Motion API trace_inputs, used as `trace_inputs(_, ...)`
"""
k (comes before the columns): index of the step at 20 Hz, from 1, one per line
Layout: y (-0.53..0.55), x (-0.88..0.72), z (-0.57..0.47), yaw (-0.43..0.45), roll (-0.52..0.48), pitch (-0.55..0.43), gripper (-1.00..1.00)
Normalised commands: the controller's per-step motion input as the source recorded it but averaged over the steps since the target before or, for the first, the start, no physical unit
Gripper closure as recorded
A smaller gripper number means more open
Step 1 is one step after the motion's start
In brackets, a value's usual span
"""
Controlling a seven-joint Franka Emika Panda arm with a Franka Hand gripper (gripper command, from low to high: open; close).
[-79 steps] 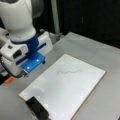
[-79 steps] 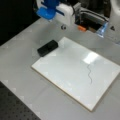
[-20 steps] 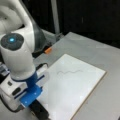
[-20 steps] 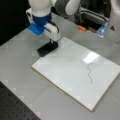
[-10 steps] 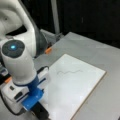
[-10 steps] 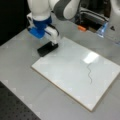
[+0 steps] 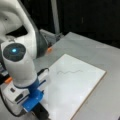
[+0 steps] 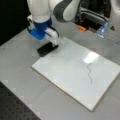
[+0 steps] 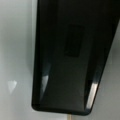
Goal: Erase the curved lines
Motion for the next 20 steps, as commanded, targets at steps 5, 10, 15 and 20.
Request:
trace_inputs(5,-0.09,0.09,-0.08,-0.047,0.091,-0.080,-1.00)
trace_inputs(10,-0.09,0.11,-0.12,-0.033,0.122,-0.085,-1.00)
trace_inputs(15,-0.09,0.12,-0.08,0.007,0.110,-0.069,-1.00)
trace_inputs(20,-0.09,0.10,-0.03,0.024,0.095,-0.046,-1.00)
